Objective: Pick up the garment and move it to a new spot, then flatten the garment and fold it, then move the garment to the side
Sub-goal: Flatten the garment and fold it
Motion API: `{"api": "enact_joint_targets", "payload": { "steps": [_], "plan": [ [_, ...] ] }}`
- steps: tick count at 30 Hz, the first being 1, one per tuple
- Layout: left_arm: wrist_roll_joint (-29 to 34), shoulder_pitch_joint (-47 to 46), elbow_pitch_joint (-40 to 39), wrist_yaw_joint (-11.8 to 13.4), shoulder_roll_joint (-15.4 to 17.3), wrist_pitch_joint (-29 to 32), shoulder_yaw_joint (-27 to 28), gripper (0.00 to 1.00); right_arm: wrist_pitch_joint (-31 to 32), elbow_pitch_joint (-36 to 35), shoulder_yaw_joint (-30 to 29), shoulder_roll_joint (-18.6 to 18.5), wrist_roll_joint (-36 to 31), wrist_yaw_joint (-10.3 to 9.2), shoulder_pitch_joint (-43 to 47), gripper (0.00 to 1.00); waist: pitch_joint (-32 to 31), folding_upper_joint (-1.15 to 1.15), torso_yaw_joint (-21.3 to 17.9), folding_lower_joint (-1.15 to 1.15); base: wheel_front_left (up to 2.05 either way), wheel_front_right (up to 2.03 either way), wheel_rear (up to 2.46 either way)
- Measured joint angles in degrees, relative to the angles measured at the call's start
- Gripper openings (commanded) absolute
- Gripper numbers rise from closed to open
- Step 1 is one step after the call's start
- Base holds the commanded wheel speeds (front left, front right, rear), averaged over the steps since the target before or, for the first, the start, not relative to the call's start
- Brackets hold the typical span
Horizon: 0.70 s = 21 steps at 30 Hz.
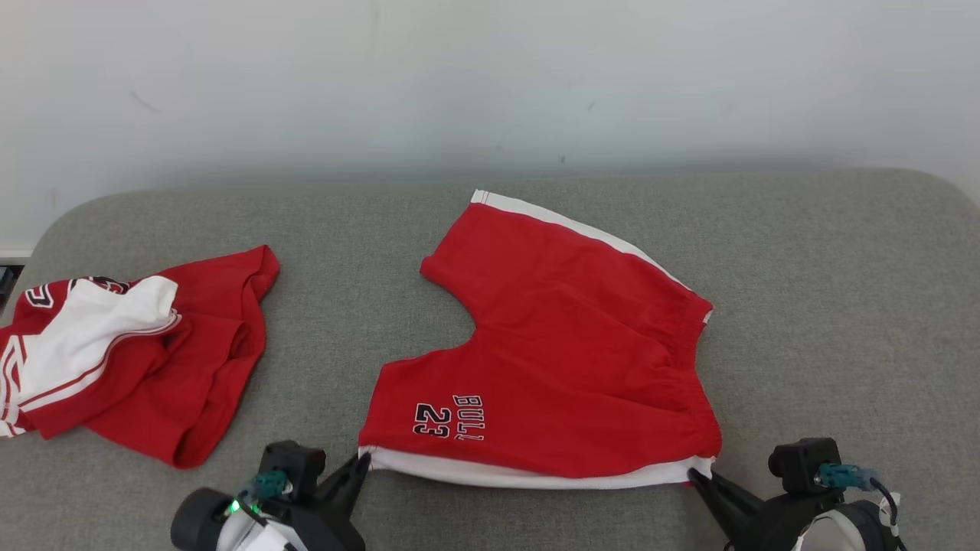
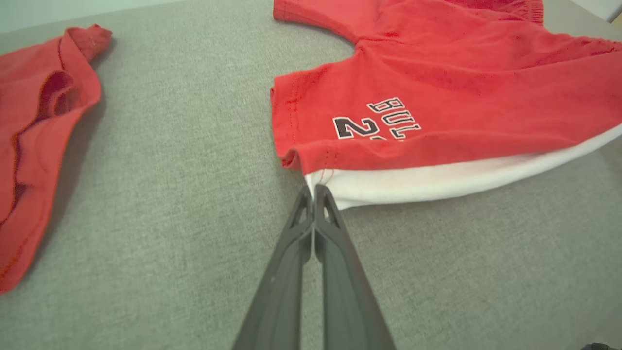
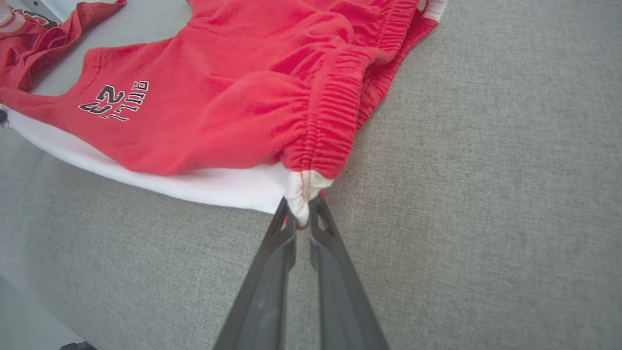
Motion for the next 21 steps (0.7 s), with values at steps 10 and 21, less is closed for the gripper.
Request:
{"api": "enact_joint_targets", "payload": {
  "steps": [10,21],
  "plan": [
    [-0.1,-11.7,-5.5,-1.9,3.6,2.5,0.8,0.00,4.9,-5.4,-2.9,-1.8,4.9,0.63,-4.8,0.00,2.8,0.00,-1.7,0.00,0.00,0.00,0.00],
    [-1.8,-28.8,-4.4,-2.5,6.9,9.0,2.0,0.00,12.6,-5.4,-3.7,0.9,10.2,1.05,-16.9,0.00,8.8,0.00,-4.6,0.01,0.00,0.00,0.00]
  ]
}}
